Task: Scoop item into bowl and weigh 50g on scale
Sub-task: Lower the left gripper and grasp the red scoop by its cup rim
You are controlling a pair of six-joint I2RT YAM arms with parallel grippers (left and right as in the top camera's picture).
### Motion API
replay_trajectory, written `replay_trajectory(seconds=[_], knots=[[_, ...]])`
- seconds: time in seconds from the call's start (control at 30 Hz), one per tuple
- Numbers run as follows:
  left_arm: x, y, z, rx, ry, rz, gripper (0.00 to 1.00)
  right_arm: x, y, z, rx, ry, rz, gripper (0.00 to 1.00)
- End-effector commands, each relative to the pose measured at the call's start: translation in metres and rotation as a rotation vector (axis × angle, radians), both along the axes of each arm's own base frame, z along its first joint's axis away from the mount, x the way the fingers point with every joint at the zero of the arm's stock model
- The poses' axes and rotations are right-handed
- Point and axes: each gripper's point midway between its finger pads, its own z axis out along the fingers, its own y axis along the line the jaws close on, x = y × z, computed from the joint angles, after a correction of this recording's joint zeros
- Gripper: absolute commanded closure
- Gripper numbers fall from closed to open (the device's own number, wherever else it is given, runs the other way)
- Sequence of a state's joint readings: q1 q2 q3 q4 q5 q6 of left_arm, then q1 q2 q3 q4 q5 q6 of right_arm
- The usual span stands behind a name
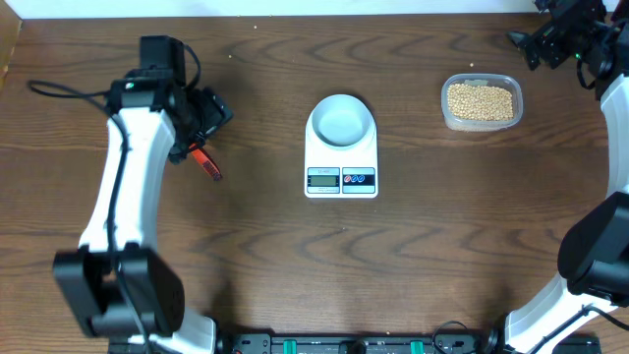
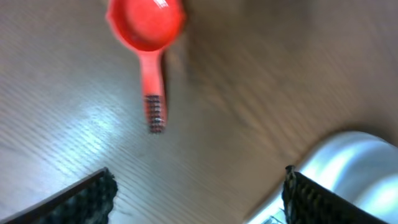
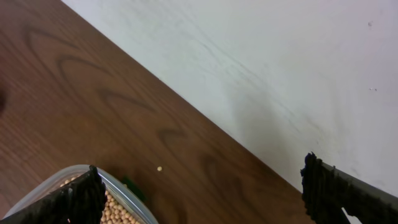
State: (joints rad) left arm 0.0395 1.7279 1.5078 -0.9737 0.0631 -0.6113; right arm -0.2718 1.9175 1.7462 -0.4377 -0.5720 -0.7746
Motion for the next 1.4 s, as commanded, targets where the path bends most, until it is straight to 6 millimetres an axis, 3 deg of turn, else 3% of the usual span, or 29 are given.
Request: replay_trajectory(seconds=[0.0,0.23,0.43,0.53,0.57,0.73,0.9,1.0,1.13,1.27,1.37], knots=[[0.001,0.010,-0.018,0.041,0.056,0.098,0.22,0.002,0.000,0.006,0.004,-0.001,-0.018,0.01],[-0.002,0.004,-0.040,0.053,0.120,0.069,0.38,-0.003,0.006,0.000,0.020,0.035,-0.007,0.01],[0.004,0.045,-0.039,0.219,0.100,0.130,0.57,-0.004,0.019,0.004,0.051,0.022,0.049,0.01],[0.022,0.050,-0.044,0.257,0.059,0.023,0.72,-0.004,0.020,0.004,0.050,0.023,0.049,0.01],[0.028,0.051,-0.046,0.267,0.049,0.000,0.73,-0.004,0.019,0.004,0.050,0.023,0.049,0.01],[0.043,0.068,-0.054,0.287,0.018,-0.035,0.73,-0.005,0.025,0.002,0.054,0.034,0.058,0.01],[0.049,0.094,-0.068,0.192,-0.009,-0.077,0.72,-0.005,0.033,0.002,0.166,0.089,0.003,0.01],[0.049,0.108,-0.071,0.190,-0.013,-0.084,0.63,-0.005,0.033,0.002,0.236,0.122,-0.039,0.01],[0.056,0.099,-0.081,0.150,-0.029,-0.230,0.44,-0.009,0.034,-0.003,0.304,0.181,-0.081,0.01],[0.050,0.095,-0.104,0.132,0.030,-0.284,0.41,-0.018,0.037,-0.014,0.386,0.281,-0.138,0.01],[0.049,0.089,-0.116,0.093,0.043,-0.308,0.46,-0.025,0.041,-0.022,0.417,0.342,-0.158,0.01]])
